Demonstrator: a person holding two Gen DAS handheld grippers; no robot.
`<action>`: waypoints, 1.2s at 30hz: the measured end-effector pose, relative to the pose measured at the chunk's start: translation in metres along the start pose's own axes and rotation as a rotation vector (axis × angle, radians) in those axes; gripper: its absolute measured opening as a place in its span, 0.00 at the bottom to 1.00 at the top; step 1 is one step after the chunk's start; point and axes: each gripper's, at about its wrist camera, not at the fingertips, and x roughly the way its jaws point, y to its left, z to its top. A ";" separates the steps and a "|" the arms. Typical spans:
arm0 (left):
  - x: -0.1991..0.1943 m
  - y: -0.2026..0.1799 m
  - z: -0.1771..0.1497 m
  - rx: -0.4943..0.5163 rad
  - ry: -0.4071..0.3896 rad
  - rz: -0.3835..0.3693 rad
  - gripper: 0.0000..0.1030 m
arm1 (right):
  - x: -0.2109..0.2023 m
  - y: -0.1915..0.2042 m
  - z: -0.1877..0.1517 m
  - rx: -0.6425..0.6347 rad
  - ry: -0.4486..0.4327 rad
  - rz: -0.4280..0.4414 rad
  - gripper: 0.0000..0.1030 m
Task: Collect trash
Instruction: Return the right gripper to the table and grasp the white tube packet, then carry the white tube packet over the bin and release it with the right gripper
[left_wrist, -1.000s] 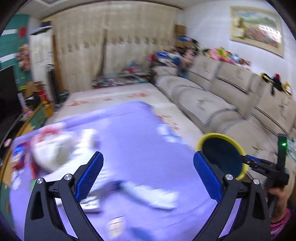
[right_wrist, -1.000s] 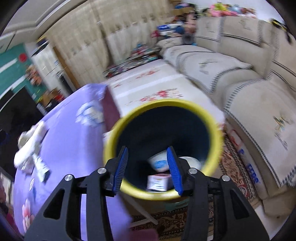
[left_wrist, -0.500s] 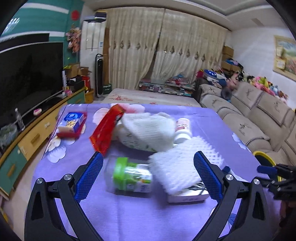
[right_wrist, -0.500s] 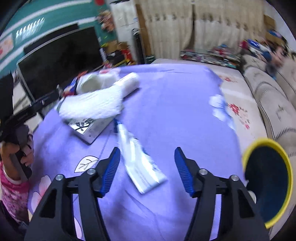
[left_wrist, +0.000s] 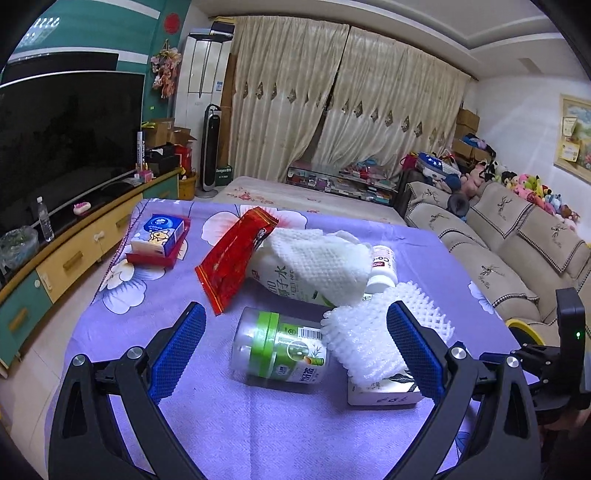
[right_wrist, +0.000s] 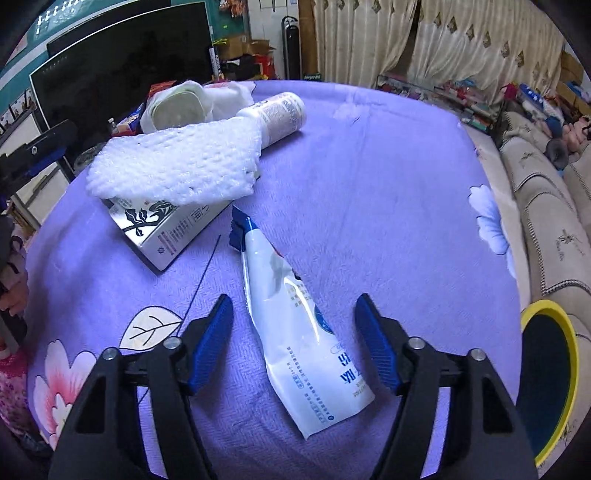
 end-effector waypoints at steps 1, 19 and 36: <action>0.000 0.000 0.000 0.000 0.001 -0.002 0.94 | 0.001 0.001 0.000 0.001 -0.004 -0.008 0.50; 0.003 -0.007 -0.005 0.016 0.004 -0.001 0.94 | -0.043 -0.047 -0.024 0.224 -0.113 -0.018 0.30; 0.010 -0.013 -0.009 0.041 0.023 -0.001 0.94 | -0.055 -0.226 -0.084 0.615 -0.087 -0.402 0.33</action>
